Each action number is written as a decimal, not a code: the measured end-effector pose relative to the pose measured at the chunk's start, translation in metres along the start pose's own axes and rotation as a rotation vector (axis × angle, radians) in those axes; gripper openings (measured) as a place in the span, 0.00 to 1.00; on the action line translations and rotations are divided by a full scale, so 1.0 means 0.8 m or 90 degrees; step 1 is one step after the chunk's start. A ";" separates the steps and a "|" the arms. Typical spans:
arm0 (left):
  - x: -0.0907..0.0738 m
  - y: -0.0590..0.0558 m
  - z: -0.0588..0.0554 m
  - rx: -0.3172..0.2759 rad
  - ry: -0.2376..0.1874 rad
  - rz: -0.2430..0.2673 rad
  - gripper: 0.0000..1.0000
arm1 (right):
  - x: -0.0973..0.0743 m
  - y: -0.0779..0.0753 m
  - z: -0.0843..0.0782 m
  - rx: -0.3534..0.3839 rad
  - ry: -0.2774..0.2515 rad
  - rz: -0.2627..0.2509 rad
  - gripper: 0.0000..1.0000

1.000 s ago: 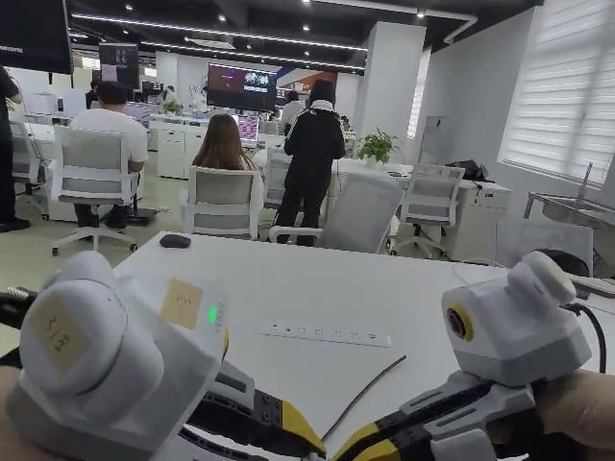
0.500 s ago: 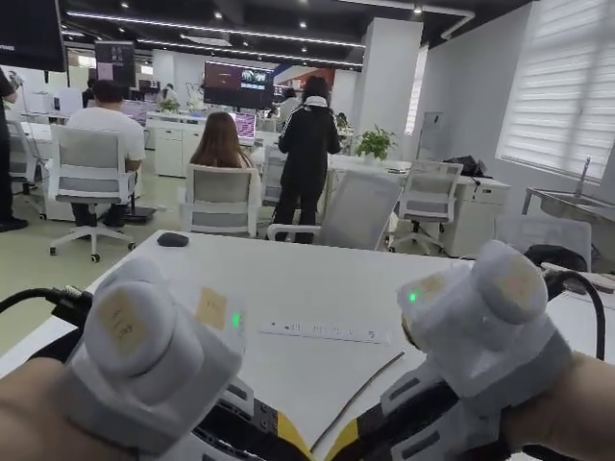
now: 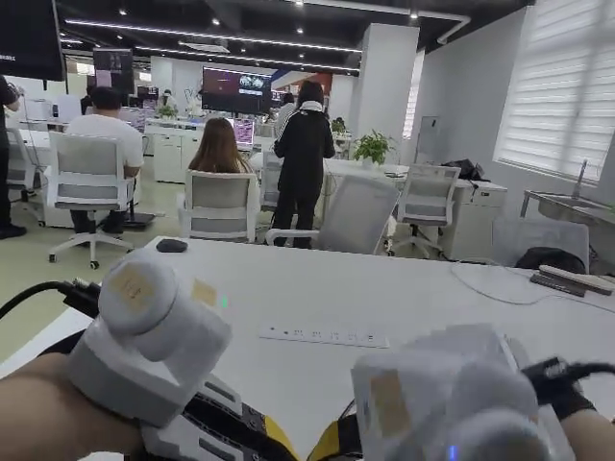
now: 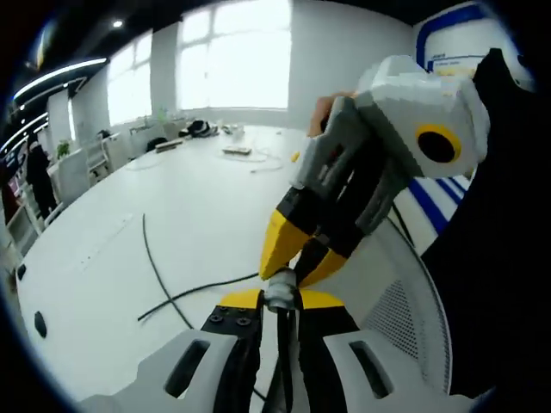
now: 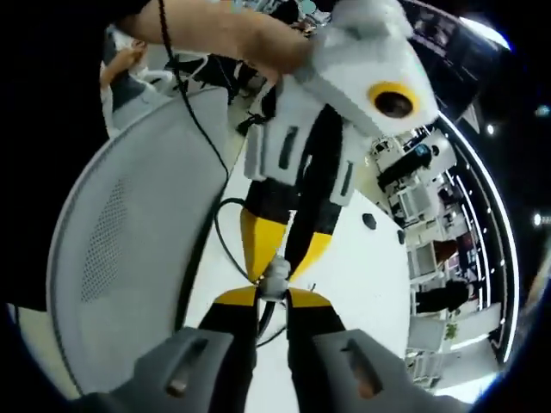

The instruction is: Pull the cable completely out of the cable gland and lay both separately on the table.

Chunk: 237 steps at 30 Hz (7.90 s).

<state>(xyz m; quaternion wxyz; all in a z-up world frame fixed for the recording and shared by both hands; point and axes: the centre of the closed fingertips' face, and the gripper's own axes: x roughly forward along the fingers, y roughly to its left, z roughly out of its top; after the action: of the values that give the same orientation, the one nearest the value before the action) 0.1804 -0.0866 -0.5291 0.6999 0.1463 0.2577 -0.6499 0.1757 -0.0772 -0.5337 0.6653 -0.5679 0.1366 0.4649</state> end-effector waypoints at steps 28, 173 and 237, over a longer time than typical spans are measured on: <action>-0.004 -0.036 0.023 0.603 0.145 0.174 0.17 | -0.029 0.012 0.010 0.320 -0.169 0.235 0.12; -0.025 0.013 -0.025 0.262 0.112 0.293 0.16 | -0.023 0.072 -0.142 0.433 0.087 0.000 0.29; -0.018 0.002 -0.033 0.293 0.136 0.295 0.17 | -0.017 0.077 -0.151 0.440 0.143 -0.037 0.09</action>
<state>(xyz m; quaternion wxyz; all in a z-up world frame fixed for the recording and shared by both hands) 0.1773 -0.0599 -0.5429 0.7467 0.4222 0.1365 -0.4955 0.1623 -0.1948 -0.6008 0.8117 -0.3611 0.3417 0.3066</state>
